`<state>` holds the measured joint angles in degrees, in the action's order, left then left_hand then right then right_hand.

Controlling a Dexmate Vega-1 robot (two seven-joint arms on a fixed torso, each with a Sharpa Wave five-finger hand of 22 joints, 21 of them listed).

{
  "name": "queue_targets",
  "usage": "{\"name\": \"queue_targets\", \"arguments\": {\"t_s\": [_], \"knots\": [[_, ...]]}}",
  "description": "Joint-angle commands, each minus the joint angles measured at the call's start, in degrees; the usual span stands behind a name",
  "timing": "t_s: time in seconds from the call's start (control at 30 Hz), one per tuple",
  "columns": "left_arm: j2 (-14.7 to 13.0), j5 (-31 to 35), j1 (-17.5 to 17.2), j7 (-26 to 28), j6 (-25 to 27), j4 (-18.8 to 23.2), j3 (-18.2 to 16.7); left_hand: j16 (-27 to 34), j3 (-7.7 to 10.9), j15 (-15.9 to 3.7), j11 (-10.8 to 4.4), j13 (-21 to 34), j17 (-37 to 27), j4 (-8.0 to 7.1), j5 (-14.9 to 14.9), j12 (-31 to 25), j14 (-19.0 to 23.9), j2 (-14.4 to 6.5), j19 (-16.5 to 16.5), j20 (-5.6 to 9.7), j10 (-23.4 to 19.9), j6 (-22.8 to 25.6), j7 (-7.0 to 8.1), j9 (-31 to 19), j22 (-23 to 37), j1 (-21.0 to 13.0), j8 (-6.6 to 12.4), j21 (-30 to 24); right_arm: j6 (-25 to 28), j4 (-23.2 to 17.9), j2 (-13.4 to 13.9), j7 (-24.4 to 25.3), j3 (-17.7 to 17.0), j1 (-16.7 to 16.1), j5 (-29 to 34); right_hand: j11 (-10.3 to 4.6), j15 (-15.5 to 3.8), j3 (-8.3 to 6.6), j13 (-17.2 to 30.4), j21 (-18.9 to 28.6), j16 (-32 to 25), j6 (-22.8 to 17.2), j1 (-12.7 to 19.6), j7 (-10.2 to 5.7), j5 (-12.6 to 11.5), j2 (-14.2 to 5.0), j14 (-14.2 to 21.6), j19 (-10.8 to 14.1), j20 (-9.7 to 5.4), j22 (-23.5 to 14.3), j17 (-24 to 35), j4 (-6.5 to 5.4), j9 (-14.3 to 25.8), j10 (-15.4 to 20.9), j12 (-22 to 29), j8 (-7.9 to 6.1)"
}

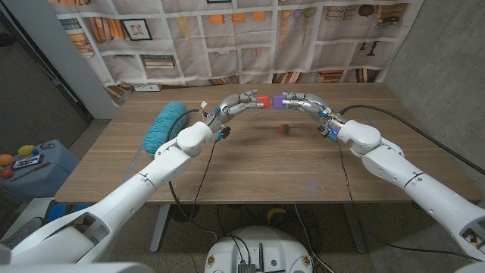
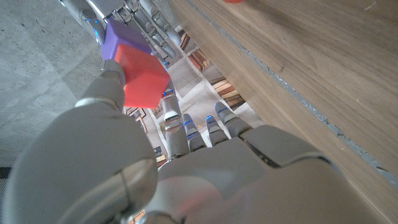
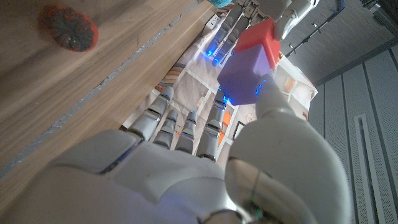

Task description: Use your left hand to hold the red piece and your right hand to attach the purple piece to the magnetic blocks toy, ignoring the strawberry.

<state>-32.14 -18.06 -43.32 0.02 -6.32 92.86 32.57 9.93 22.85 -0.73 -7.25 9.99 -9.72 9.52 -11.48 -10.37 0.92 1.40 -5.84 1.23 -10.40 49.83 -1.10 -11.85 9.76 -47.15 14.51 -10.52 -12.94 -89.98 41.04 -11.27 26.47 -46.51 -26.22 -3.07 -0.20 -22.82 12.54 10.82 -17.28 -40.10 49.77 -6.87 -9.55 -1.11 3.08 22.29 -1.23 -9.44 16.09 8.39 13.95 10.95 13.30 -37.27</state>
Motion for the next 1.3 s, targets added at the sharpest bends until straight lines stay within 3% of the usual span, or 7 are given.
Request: {"name": "queue_targets", "arguments": {"t_s": [0.03, 0.73, 1.07, 1.3], "knots": [[0.5, -0.3, 0.6, -0.6, -0.2, -0.9, 0.5, 0.1, 0.1, 0.02, 0.1, 0.1, -0.1, -0.27, -0.2, -0.2, -0.3, -2.4, 0.3, 0.05, 0.0, 6.3, 6.5, -0.2, 0.2, -1.9, 0.21, -0.2, -1.0, 1.4, -1.0, -1.0, 0.6, 1.0, -0.1, 0.39, 0.24, 0.23, -0.1, 0.1, 0.1, -6.5, -0.5, -5.78, -0.4, -3.08, 0.0, 0.0, 0.05, -0.2, 0.2, 0.17, 0.2, 0.1, -0.3, -1.15], [0.8, -0.6, 1.5, -1.9, -0.2, -1.8, 1.0, 0.2, -0.18, 0.1, 0.18, 0.1, -0.1, -0.17, -0.3, -0.2, -0.7, -2.3, 0.6, 0.03, 0.6, 4.9, 7.2, -0.2, 0.2, -1.7, -0.56, -0.3, -1.5, 2.0, -1.5, -1.8, 0.7, 1.3, -0.8, 0.54, 0.35, 0.56, -0.1, 0.1, 0.2, -6.8, -0.6, -5.76, -0.4, -3.27, 0.0, 0.1, 0.12, -0.2, 0.3, 0.28, -0.3, 0.2, -0.4, -0.91], [0.5, -1.7, 1.6, -3.1, -0.1, -2.1, 1.0, 0.1, -1.22, 1.26, 2.05, 0.1, -0.2, -0.33, -0.2, 0.0, -2.6, -1.5, 1.9, -0.49, 3.6, -2.4, 6.76, -0.1, 0.2, -0.2, -3.41, -0.2, -1.8, 2.2, -1.9, -1.3, 0.6, 1.2, -0.9, 0.53, 0.21, 0.71, -0.1, 0.1, 0.2, -7.3, -0.6, -5.72, -0.4, -3.37, 0.0, 0.2, 0.2, -0.2, 0.3, 0.33, -0.6, 0.5, -0.3, -0.91], [0.7, -2.3, 1.4, -3.3, -0.2, -2.2, 0.9, 0.1, -1.73, 1.89, 3.49, 0.1, -0.2, -0.52, -0.1, -0.1, -3.6, -1.0, 2.8, -0.85, 4.6, -5.1, 6.39, -0.1, 0.3, 0.8, -3.89, -0.1, -1.8, 2.1, -1.8, -1.1, 0.6, 0.9, -0.9, 0.45, 0.11, 0.81, -0.1, 0.1, 0.1, -7.6, -0.6, -5.73, -0.4, -3.46, 0.2, 0.2, 0.16, -0.2, 0.3, 0.37, -0.8, 0.7, -0.3, -0.89]]}}
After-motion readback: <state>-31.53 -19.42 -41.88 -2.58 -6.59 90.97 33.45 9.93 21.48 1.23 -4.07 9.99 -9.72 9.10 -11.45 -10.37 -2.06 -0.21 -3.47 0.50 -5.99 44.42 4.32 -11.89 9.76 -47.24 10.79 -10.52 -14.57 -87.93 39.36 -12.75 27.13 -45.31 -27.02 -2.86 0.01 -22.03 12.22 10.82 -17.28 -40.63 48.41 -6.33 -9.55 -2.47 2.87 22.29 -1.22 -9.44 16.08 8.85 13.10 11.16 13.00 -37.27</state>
